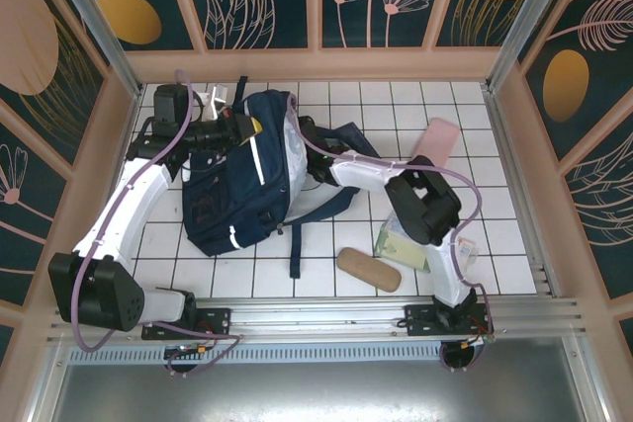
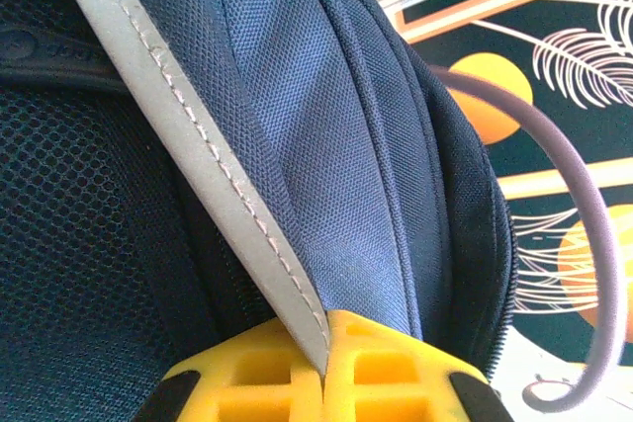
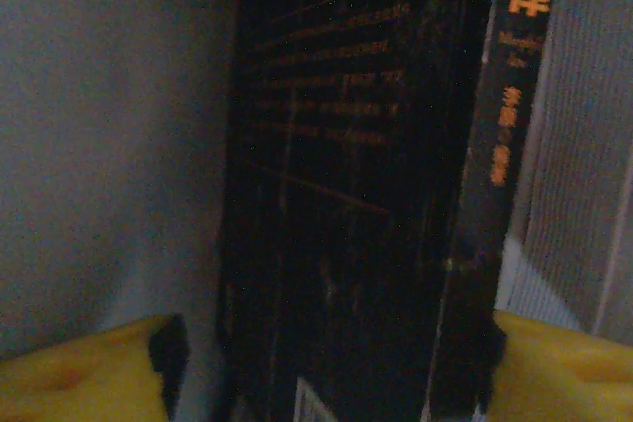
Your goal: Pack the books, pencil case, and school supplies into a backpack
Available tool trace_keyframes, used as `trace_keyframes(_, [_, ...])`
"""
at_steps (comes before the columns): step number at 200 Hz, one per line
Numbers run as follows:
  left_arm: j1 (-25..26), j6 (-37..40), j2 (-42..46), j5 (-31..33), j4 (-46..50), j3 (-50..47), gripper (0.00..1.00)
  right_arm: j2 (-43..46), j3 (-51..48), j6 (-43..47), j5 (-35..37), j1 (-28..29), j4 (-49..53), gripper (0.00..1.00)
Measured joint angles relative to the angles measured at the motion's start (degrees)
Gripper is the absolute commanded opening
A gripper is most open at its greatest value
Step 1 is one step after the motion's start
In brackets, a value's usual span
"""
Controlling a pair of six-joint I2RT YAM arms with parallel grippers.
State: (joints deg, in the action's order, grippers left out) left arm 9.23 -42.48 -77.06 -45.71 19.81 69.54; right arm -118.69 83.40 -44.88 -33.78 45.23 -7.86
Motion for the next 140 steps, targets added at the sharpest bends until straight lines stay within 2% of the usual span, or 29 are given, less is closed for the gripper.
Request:
trace_keyframes(31, [-0.5,0.9,0.4,1.9,0.3,0.0,0.00,6.1,-3.8,4.2,0.5,-1.4,-0.1,0.98])
trace_keyframes(65, [-0.6,2.4,2.3,6.6,1.8,-1.1,0.00,13.3,-9.9,6.4,5.6,-4.0,0.4,0.94])
trace_keyframes(90, [-0.8,2.8,4.0,12.6,2.3,-3.6,0.00,19.6,-14.9,8.2,12.1,-9.0,2.3,0.94])
trace_keyframes(140, [-1.7,3.3,3.5,21.1,1.4,-7.8,0.00,25.3,-15.6,11.2,21.1,-20.2,6.4,0.99])
